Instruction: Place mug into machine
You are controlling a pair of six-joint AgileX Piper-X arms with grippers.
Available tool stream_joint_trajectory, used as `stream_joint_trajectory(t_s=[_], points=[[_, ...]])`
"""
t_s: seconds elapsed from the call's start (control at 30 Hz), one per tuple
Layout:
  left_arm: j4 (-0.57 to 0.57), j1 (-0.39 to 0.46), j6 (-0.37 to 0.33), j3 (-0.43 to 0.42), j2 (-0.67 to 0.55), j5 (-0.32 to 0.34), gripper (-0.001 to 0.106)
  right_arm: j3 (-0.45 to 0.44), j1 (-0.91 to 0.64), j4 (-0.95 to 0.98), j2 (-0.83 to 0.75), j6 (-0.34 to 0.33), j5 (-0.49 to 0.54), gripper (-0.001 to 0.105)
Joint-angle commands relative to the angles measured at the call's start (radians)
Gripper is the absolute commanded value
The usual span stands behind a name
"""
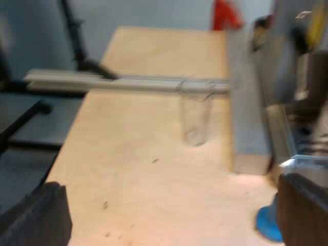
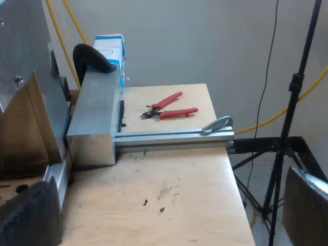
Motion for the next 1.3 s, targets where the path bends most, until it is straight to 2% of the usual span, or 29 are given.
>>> stream_joint_trajectory(t_s=[0.03, 0.17, 0.33, 0.43, 0.53, 0.67, 0.87, 1.0, 1.17, 1.3], points=[[-0.037, 0.000, 0.006, 0.040, -0.140, -0.048, 0.082, 0.041, -0.001, -0.020, -0.039, 0.007, -0.004, 0.089], [-0.161, 0.000, 0.006, 0.111, -0.138, -0.048, 0.082, 0.108, -0.001, -0.054, -0.036, 0.008, -0.004, 0.089], [-0.337, 0.000, 0.006, 0.238, -0.136, -0.042, 0.082, 0.202, -0.001, -0.085, -0.036, 0.008, -0.004, 0.089], [-0.393, 0.000, 0.006, 0.314, -0.136, -0.041, 0.082, 0.245, -0.001, -0.084, -0.036, 0.008, -0.004, 0.089], [-0.398, 0.000, 0.006, 0.367, -0.136, -0.041, 0.082, 0.283, -0.001, -0.090, -0.036, 0.008, -0.004, 0.089], [-0.398, 0.000, 0.006, 0.397, -0.136, -0.041, 0.082, 0.290, -0.001, -0.108, -0.036, 0.008, -0.004, 0.089], [-0.417, 0.000, 0.006, 0.408, -0.136, 0.019, 0.082, 0.290, -0.001, -0.108, -0.036, 0.008, -0.004, 0.089], [-0.424, 0.000, 0.006, 0.413, -0.136, 0.099, 0.082, 0.290, -0.001, -0.108, -0.036, 0.008, -0.004, 0.089], [-0.439, 0.000, 0.011, 0.420, -0.136, 0.143, 0.082, 0.290, -0.001, -0.108, -0.036, 0.008, -0.004, 0.089], [-0.439, 0.000, 0.014, 0.420, -0.136, 0.143, 0.082, 0.290, -0.001, -0.108, -0.036, 0.008, -0.004, 0.089]])
